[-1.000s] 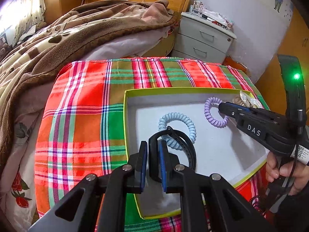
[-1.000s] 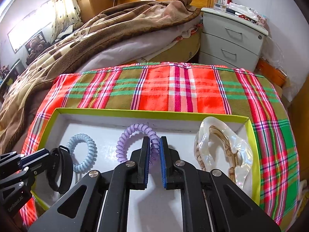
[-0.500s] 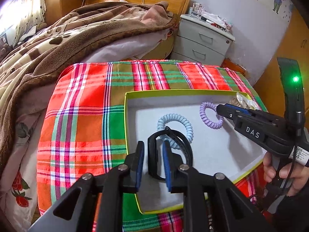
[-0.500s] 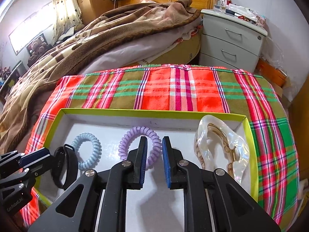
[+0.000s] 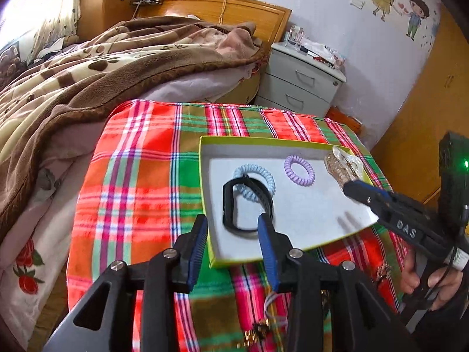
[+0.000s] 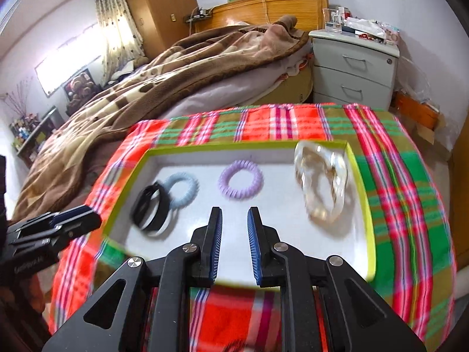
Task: Organize jewelry
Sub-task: 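Lower the black watch band into the tray and open the left gripper, then withdraw both, then grasp the pink-charm hair tie with the right gripper while the left gripper grasps the gold bow clip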
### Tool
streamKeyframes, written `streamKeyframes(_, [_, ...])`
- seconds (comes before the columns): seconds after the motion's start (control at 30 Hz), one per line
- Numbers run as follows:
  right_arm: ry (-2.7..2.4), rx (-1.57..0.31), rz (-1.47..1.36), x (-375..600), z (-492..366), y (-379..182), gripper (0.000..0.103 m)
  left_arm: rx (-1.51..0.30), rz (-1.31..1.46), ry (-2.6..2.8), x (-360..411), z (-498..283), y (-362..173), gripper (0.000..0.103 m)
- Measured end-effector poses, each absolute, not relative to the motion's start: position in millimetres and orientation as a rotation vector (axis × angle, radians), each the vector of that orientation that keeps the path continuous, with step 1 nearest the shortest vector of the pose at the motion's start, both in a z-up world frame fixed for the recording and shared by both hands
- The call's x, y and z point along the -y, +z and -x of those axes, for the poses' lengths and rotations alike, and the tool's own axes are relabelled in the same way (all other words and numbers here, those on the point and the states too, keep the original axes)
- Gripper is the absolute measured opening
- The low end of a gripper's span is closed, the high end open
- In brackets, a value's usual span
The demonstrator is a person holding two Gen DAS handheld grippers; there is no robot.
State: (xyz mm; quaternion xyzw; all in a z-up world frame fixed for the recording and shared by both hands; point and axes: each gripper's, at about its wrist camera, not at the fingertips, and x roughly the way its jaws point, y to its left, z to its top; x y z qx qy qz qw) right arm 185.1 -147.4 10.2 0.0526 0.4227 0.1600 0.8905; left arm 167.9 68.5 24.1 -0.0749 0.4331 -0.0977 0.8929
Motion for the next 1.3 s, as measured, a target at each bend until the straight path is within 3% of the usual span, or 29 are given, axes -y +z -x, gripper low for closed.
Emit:
streamKeyframes(0.27, [0.433, -0.855, -0.115, 136.9, -130.0, 10.6, 0.020, -0.892, 0.244, -0.209, -87.5, -129.3, 18.7, 0.046])
streamKeyframes(0.33, [0.495, -0.844, -0.107, 129.5, -117.2, 10.2, 0.026, -0.881, 0.210, -0.181, -88.9, -119.3, 16.9, 0.049])
streamKeyframes(0.37, [0.518, -0.849, -0.101, 125.6, -112.4, 8.2, 0.041, -0.868, 0.181, -0.166, -88.2, -114.8, 16.6, 0.049])
streamKeyframes(0.4, [0.547, -0.863, -0.090, 119.7, -107.8, 4.4, 0.048, -0.855, 0.163, -0.162, -88.7, -108.5, 15.2, 0.049])
streamKeyframes(0.9, [0.625, -0.918, 0.155, 61.4, -80.4, -30.7, 0.048, -0.895, 0.194, -0.137, -117.9, -69.8, -9.6, 0.051])
streamKeyframes(1.03, [0.614, -0.916, 0.184, 56.4, -81.1, -34.4, 0.048, -0.904, 0.207, -0.147, -117.1, -66.5, -13.9, 0.051])
streamKeyframes(1.17, [0.599, -0.919, 0.209, 53.2, -81.2, -37.4, 0.030, -0.917, 0.226, -0.148, -116.9, -64.2, -17.5, 0.051])
streamKeyframes(1.27, [0.599, -0.914, 0.208, 54.1, -78.9, -38.0, 0.025, -0.920, 0.235, -0.150, -117.4, -63.0, -18.5, 0.051])
streamKeyframes(1.3, [0.596, -0.913, 0.209, 54.9, -78.1, -37.4, 0.018, -0.918, 0.238, -0.154, -117.7, -62.7, -18.5, 0.051])
